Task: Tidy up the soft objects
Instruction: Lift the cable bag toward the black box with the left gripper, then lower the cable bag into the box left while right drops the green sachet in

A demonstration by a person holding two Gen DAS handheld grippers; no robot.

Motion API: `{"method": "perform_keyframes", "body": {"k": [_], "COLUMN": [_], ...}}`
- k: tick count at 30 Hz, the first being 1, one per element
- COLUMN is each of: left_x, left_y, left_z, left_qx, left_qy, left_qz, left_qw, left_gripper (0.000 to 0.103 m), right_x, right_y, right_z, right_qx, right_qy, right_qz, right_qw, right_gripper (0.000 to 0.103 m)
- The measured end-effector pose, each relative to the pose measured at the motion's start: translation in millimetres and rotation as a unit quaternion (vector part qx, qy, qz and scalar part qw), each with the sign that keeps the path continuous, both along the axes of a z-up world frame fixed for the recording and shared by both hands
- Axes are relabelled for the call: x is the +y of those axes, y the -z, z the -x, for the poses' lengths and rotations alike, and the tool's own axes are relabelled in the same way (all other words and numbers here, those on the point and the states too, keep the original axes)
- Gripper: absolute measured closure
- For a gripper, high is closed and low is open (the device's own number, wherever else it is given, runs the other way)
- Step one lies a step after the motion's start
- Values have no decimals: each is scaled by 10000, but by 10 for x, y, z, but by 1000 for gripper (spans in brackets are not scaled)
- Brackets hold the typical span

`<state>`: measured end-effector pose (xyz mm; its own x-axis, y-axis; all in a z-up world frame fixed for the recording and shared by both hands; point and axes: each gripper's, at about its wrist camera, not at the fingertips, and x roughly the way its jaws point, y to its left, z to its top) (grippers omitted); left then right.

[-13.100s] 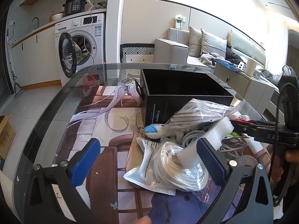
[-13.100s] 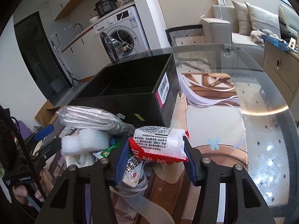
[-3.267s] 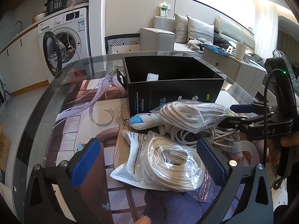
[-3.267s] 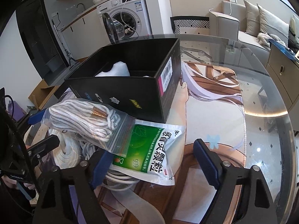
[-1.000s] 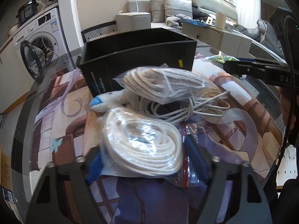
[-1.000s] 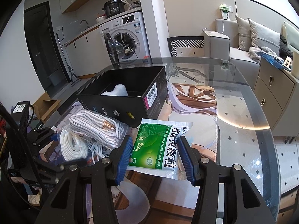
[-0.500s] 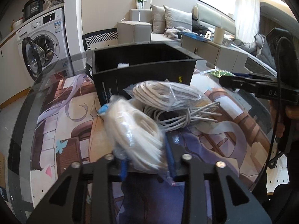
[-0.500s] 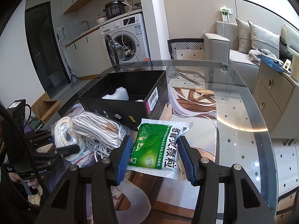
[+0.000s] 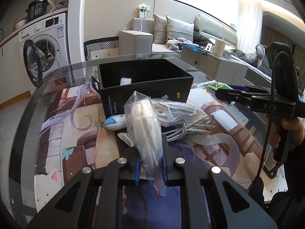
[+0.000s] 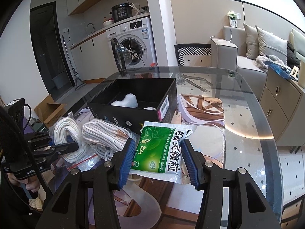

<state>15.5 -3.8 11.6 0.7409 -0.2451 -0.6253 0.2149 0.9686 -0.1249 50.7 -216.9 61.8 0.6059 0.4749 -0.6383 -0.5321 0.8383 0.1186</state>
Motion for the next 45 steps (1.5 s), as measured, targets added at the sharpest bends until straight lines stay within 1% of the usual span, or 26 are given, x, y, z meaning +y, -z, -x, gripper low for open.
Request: {"method": "perform_keyframes", "body": {"k": [5, 8, 16, 20, 26, 38, 45], "left_x": [72, 105, 178, 222, 254, 255, 237], "left_y": [-118, -189, -379, -423, -504, -627, -648], "left_z": [48, 53, -18, -80, -166, -387, -558], "left_qx": [-148, -227, -395, -438, -516, -663, -702], "left_qy": [-69, -125, -346, -450, -460, -471, -509], "left_qz": [153, 167, 267, 311, 395, 396, 282], "left_qw": [9997, 9995, 9983, 9975, 9968, 9959, 9958], "left_gripper": [88, 88, 88, 88, 88, 88, 88], "right_x": [33, 67, 195, 256, 319, 460, 529], "right_y": [-43, -82, -192, -231, -289, -369, -386], "right_z": [25, 48, 56, 49, 0, -123, -233], "right_qx": [-66, -121, -265, -323, -400, -524, -535], "right_qy": [-73, -134, -332, -398, -456, -484, -487], "right_qz": [-37, -69, -125, -131, -141, -108, -130], "right_qw": [9999, 9998, 9990, 9986, 9981, 9974, 9973], "right_gripper": [52, 52, 52, 52, 52, 52, 52]}}
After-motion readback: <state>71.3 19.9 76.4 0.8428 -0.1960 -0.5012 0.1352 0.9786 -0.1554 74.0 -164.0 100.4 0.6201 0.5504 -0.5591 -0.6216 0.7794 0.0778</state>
